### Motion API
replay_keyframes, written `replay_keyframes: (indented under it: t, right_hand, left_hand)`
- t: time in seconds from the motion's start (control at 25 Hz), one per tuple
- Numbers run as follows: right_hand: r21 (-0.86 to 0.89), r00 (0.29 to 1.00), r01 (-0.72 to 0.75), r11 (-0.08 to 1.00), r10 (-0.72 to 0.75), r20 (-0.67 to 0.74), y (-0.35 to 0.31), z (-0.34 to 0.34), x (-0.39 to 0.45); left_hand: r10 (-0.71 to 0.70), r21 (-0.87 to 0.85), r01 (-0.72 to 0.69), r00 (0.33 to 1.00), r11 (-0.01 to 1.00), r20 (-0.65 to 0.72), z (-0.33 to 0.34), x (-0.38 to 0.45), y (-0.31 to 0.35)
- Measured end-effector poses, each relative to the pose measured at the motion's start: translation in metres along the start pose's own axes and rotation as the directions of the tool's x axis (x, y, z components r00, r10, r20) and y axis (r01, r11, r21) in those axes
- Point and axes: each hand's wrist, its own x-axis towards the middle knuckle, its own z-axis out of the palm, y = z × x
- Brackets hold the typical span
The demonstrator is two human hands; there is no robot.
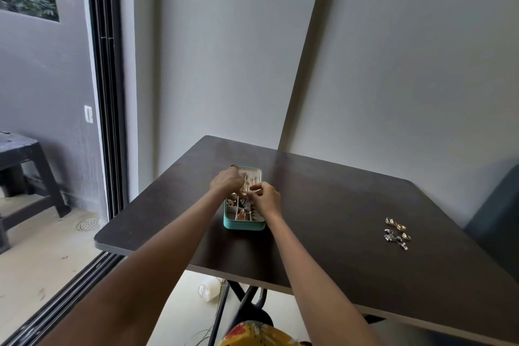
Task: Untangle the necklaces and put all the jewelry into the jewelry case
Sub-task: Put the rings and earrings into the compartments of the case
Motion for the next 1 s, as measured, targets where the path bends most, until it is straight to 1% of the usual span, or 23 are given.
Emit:
replay_keyframes:
  t: [0.16, 0.32, 0.36, 0.48, 0.56, 0.64, 0.72, 0.8, 0.92, 1.0]
  right_hand:
    - [-0.007, 0.999, 0.006, 1.000, -0.006, 0.033, 0.003, -0.002, 0.004]
    - [0.162, 0.998, -0.037, 0.986, 0.046, -0.053, 0.005, -0.014, 0.001]
    - [0.168, 0.996, -0.044, 0.985, 0.057, -0.071, 0.007, -0.022, -0.001]
    - [0.092, 0.989, -0.062, 0.994, 0.074, -0.128, 0.024, -0.056, -0.007]
    - [0.035, 0.973, -0.104, 0.994, 0.109, -0.203, 0.048, -0.089, -0.011]
    - [-0.019, 0.950, -0.163, 0.986, 0.152, -0.271, 0.076, -0.124, -0.018]
    - [-0.052, 0.920, -0.218, 0.975, 0.187, -0.343, 0.106, -0.159, -0.029]
    - [-0.072, 0.877, -0.262, 0.962, 0.206, -0.435, 0.134, -0.191, -0.044]
    - [-0.090, 0.778, -0.360, 0.929, 0.246, -0.578, 0.168, -0.229, -0.062]
    - [-0.115, 0.743, -0.422, 0.899, 0.270, -0.612, 0.186, -0.246, -0.071]
  left_hand:
    - [0.026, 0.031, -0.027, 1.000, 0.999, 0.011, 0.004, -0.003, 0.011]
    - [0.084, 0.019, -0.084, 0.996, 0.996, -0.016, 0.012, -0.009, 0.026]
    - [0.114, -0.003, -0.114, 0.993, 0.993, -0.026, 0.017, -0.011, 0.032]
    - [0.239, -0.088, -0.237, 0.971, 0.968, 0.009, 0.046, -0.023, 0.063]
    - [0.328, -0.161, -0.315, 0.943, 0.935, 0.056, 0.077, -0.035, 0.090]
    - [0.375, -0.259, -0.340, 0.921, 0.904, 0.102, 0.112, -0.047, 0.115]
    - [0.413, -0.315, -0.352, 0.898, 0.882, 0.153, 0.151, -0.060, 0.138]
    - [0.456, -0.320, -0.381, 0.867, 0.867, 0.203, 0.187, -0.073, 0.159]
    - [0.500, -0.318, -0.416, 0.827, 0.852, 0.256, 0.229, -0.087, 0.183]
    - [0.529, -0.253, -0.470, 0.804, 0.845, 0.271, 0.247, -0.088, 0.191]
